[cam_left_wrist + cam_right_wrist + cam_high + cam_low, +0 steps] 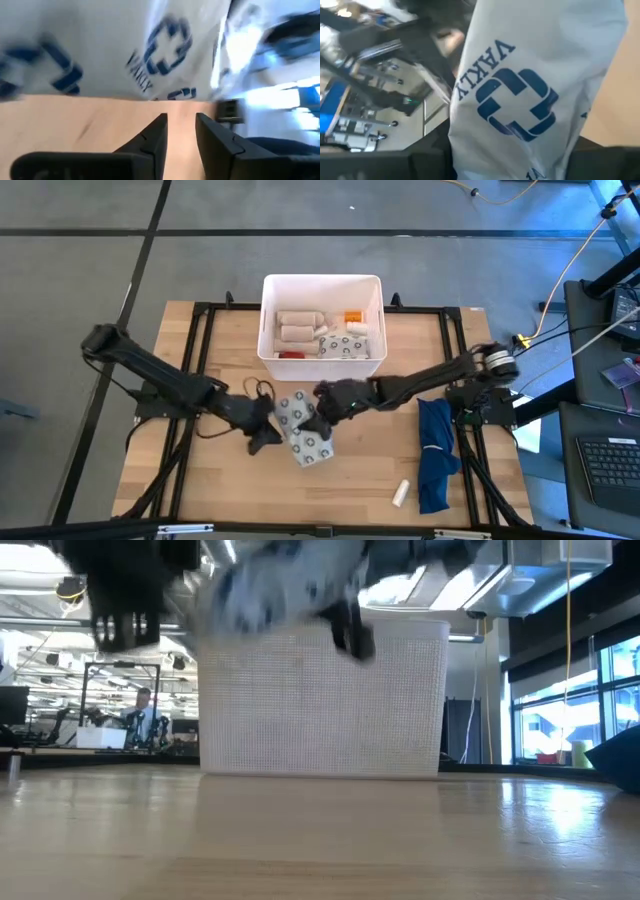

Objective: Pick & place medical supplies in basket/bin
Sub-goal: Put the white mailer bag into the white bin

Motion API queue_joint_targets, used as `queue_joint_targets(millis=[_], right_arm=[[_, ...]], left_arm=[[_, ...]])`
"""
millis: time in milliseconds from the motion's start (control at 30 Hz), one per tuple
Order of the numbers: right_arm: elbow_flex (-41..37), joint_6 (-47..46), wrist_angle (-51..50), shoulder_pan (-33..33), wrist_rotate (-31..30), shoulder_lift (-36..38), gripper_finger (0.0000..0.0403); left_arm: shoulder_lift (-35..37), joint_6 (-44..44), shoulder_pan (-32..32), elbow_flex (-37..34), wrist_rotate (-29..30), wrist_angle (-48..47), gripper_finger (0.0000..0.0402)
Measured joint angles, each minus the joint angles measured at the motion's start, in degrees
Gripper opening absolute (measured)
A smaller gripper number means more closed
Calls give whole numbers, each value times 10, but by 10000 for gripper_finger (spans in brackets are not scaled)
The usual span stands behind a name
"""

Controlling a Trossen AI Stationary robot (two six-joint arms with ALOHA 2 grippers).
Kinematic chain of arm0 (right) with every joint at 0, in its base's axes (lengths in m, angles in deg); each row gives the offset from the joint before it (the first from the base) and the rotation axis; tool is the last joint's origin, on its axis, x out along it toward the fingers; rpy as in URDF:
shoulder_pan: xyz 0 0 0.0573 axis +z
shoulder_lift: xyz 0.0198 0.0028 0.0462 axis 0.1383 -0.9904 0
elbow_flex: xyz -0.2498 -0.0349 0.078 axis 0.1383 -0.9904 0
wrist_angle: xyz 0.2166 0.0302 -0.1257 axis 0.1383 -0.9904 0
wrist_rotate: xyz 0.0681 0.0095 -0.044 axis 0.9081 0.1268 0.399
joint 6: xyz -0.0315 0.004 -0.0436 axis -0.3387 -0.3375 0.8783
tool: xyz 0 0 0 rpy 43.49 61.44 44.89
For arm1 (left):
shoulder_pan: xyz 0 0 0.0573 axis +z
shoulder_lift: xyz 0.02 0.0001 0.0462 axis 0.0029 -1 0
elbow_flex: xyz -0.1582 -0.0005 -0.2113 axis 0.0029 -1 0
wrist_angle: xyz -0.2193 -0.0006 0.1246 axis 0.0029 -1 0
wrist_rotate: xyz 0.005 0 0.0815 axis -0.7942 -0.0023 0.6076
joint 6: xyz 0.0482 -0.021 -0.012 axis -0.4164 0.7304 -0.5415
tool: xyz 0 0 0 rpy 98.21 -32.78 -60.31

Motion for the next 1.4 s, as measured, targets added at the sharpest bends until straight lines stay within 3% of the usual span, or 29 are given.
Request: queue_joint_targets(millis=[167,367,567,733,833,1033,1267,1400], right_arm=[[26,103,-24,-7,-10,80,176],[115,230,-174,-44,-106,155,179],[278,371,-376,-128,-125,170,179],[383,451,-485,-232,-125,155,178],[419,497,-534,-301,-86,139,178],[440,579,-602,-409,55,77,177],[441,708,-682,-457,192,-28,177],[441,754,-709,-461,214,-76,177]], left_arm=[[101,-63,-5,0,-17,86,92],[190,-199,-7,1,-27,176,88],[242,-269,-7,1,30,183,88],[252,-315,-7,1,85,181,88],[252,-333,-6,1,118,167,88],[252,-320,-6,1,201,133,88],[252,-317,-6,1,241,126,88],[252,-317,-6,1,255,126,88]])
